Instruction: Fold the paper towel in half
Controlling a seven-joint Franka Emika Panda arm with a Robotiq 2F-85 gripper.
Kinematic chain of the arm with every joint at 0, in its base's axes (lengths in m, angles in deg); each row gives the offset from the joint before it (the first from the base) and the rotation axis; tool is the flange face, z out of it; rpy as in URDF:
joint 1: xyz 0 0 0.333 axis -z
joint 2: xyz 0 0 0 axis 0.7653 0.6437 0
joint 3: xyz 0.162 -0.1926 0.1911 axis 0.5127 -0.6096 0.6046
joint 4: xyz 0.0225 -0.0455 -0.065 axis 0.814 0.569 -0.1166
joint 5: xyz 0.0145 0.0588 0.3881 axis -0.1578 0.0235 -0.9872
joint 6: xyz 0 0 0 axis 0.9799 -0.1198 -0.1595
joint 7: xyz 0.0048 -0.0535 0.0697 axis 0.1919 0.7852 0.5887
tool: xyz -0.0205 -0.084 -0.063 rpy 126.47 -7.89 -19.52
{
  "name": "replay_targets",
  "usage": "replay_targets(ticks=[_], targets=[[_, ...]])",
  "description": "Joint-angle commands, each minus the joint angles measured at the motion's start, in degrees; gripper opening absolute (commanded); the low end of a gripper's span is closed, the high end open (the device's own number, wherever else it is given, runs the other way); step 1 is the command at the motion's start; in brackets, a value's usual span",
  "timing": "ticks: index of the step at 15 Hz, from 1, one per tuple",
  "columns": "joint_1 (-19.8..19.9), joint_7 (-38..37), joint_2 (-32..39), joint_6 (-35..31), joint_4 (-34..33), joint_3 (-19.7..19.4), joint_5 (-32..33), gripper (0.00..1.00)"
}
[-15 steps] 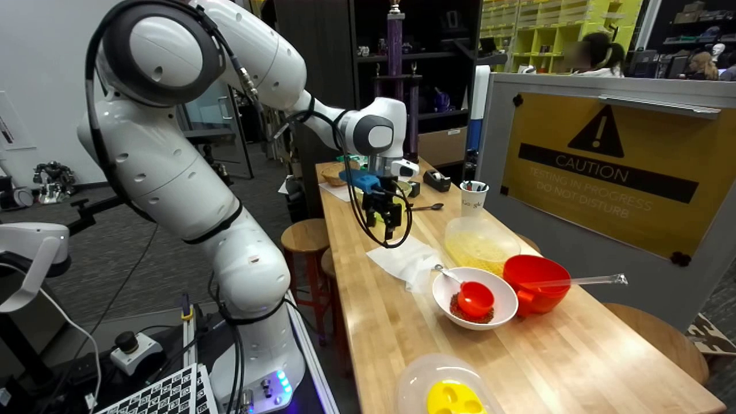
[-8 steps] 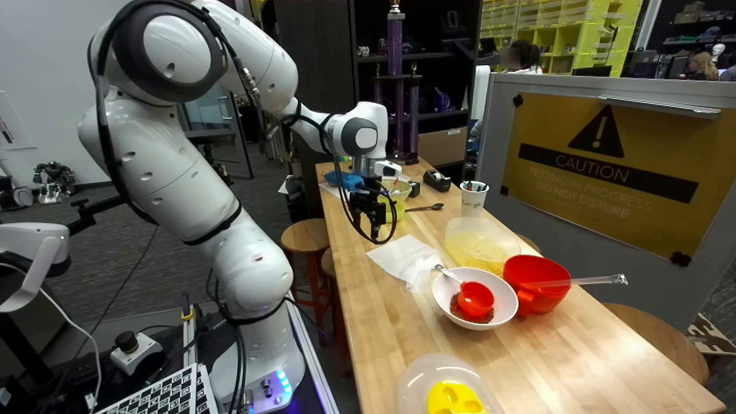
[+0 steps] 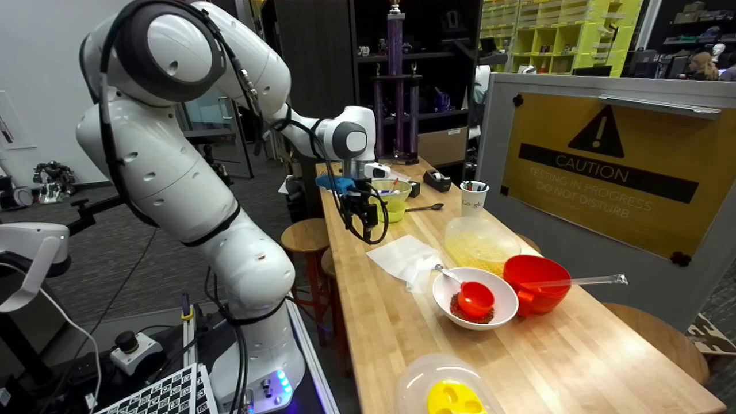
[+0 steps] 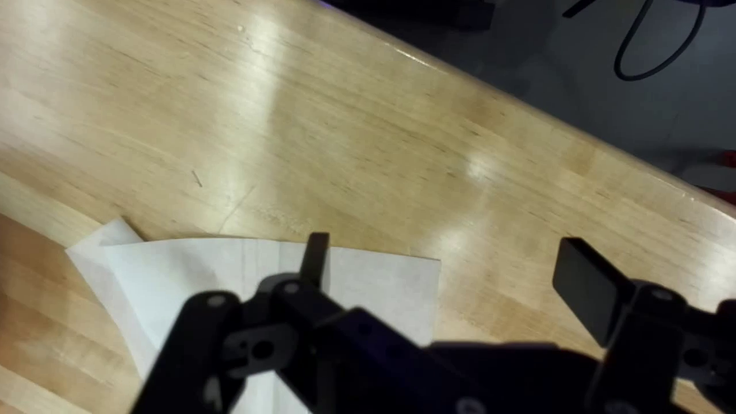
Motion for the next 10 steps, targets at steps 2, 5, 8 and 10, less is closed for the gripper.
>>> replay_targets(ticks=[2,5,8,10], targets=[[-1.30,1.06,0.26,-4.50,1.50,0.14,-1.73,1.00],[-2.04,0.29,0.66,-7.13,2.78,0.43,-2.93,1.00],[-2.38,-1.19,1.08,-9.67,4.31,0.99,-4.41,1.00],[-2.09,-2.19,1.33,-11.62,5.12,1.26,-4.74,1.00]])
